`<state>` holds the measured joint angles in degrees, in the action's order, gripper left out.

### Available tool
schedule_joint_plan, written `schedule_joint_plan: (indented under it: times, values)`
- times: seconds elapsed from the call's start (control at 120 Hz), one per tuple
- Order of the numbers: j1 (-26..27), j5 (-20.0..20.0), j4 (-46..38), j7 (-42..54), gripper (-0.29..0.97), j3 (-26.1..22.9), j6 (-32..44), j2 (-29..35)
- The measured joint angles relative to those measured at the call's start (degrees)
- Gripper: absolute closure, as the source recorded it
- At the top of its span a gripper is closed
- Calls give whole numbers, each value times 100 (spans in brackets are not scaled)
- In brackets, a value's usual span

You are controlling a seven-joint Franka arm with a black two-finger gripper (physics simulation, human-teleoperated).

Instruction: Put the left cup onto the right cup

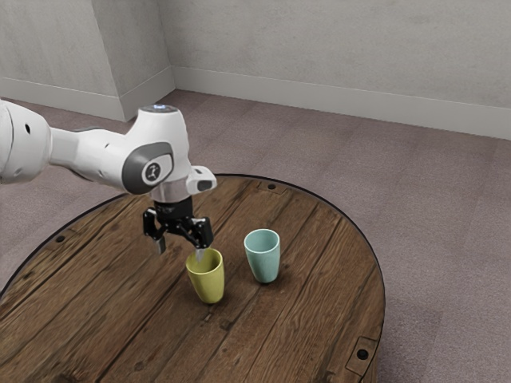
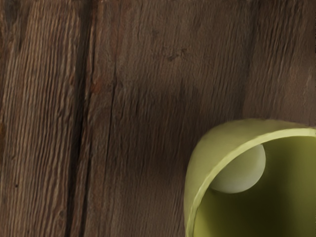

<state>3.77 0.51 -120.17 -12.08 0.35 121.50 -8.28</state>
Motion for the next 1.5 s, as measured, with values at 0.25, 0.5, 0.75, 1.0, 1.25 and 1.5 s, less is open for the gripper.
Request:
schedule_joint_plan:
  times: [0.25, 0.5, 0.75, 1.0, 1.25, 1.5]
  values:
    - [-1, 84, 52, 81, 0, 4, 126, -218]
    - [-8, 122, 53, 145, 0, 9, 347, -462]
    - [-4, 84, 50, 163, 38, 12, 491, -502]
    - [30, 37, 44, 61, 69, 9, 539, -501]
    - [88, 30, 53, -21, 76, 9, 553, -442]
    - [151, -3, 40, -122, 78, 9, 542, -170]
